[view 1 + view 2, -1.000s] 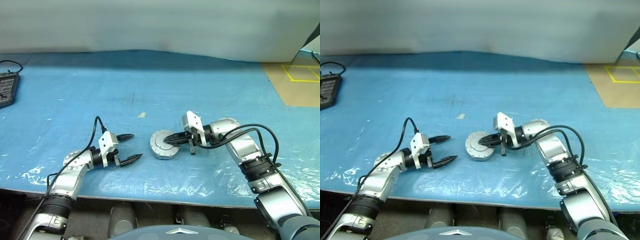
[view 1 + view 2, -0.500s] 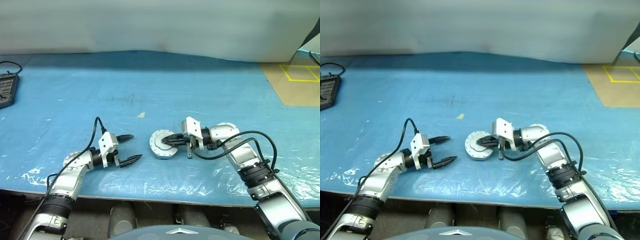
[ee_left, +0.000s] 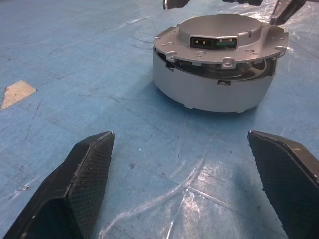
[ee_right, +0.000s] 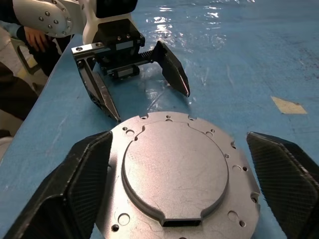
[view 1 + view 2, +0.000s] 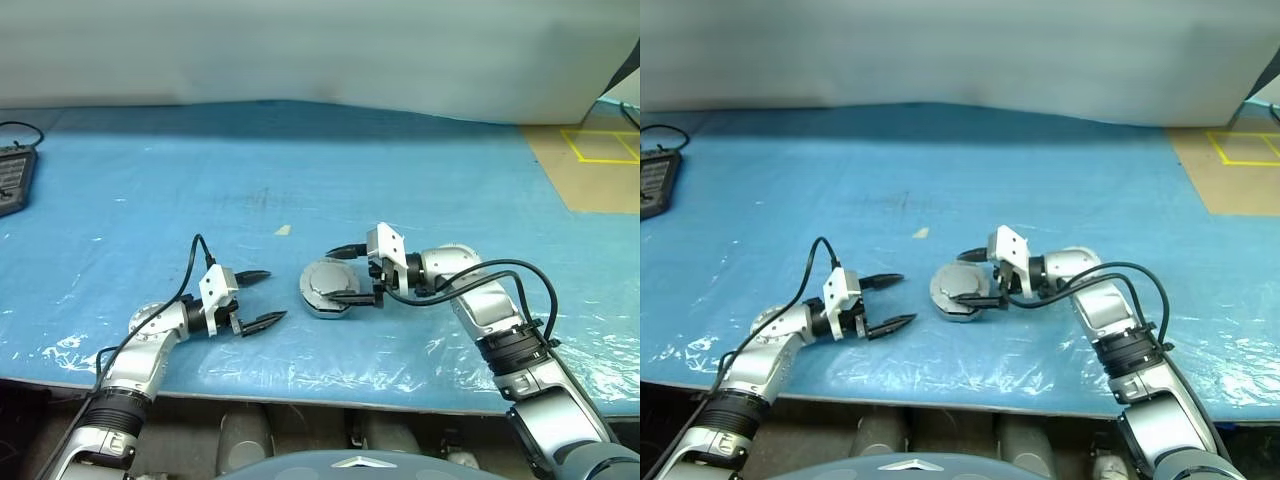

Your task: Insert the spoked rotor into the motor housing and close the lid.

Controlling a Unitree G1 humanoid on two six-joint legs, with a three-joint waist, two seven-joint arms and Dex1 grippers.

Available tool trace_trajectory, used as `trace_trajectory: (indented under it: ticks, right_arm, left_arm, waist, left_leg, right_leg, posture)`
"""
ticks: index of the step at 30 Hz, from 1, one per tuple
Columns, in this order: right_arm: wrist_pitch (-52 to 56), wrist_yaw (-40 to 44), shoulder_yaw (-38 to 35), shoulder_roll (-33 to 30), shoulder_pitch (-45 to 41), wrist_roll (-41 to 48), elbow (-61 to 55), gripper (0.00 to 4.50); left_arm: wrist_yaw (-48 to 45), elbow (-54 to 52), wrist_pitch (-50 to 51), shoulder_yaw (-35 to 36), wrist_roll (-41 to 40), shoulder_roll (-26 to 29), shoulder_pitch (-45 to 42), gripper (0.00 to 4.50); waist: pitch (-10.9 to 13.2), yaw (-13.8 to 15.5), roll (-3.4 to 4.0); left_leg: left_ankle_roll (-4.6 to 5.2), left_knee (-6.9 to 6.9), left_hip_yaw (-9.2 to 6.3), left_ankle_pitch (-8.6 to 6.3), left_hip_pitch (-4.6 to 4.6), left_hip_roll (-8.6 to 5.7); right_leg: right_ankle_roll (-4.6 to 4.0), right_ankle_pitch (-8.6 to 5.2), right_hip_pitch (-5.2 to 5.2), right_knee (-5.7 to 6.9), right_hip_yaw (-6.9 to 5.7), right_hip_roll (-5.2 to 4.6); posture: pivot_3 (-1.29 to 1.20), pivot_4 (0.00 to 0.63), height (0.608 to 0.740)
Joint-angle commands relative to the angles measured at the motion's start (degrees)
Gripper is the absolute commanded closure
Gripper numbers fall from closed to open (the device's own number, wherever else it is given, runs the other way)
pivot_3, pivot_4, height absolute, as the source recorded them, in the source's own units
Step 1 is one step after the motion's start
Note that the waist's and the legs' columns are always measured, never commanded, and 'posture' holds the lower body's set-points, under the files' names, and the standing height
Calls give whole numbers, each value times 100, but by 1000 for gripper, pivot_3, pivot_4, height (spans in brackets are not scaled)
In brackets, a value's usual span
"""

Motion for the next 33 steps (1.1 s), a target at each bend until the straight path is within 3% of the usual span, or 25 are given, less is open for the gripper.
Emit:
trace_trajectory:
  ticks: [1, 8, 11, 14, 33]
  right_arm:
    - [-114, 44, 16, -23, 45, 21, -129, 12]
    - [-206, 66, 116, 35, 80, -81, 286, 12]
    - [-225, 42, 152, 43, 90, -134, 394, 610]
    - [-269, 56, 201, 33, 126, -182, 401, 1551]
    - [-376, -75, 485, -148, -58, -710, 106, 1555]
  left_arm:
    - [7, -257, 15, 2, -3, 26, 9, 0]
    - [23, -243, 14, 1, 23, 13, -2, 0]
    - [22, -203, 4, 14, 29, 8, -15, 0]
    - [32, -229, 24, 28, 26, 9, -3, 0]
    - [126, -438, 147, 18, 10, -10, 97, 0]
  waist:
    - [0, 0, 0]
    - [0, -2, 0]
    - [0, -2, 0]
    - [0, -3, 0]
    - [0, -19, 0]
  left_leg:
    - [0, 0, 0, 0, 0, 0]
    - [0, 0, 0, 0, 0, 0]
    - [0, 1, 0, 0, 1, 0]
    - [0, 1, 0, 0, 1, 0]
    - [0, 0, 0, 0, 3, 0]
  right_leg:
    - [0, 0, 0, 0, 0, 0]
    - [0, 0, 0, 0, 0, 0]
    - [0, 0, 0, 0, 0, 0]
    - [0, 0, 0, 0, 1, 0]
    - [0, 0, 0, 0, 1, 1]
  posture:
    - [0, 150, 740]
    - [0, 150, 740]
    - [0, 150, 740]
    - [0, 150, 740]
    - [0, 150, 740]
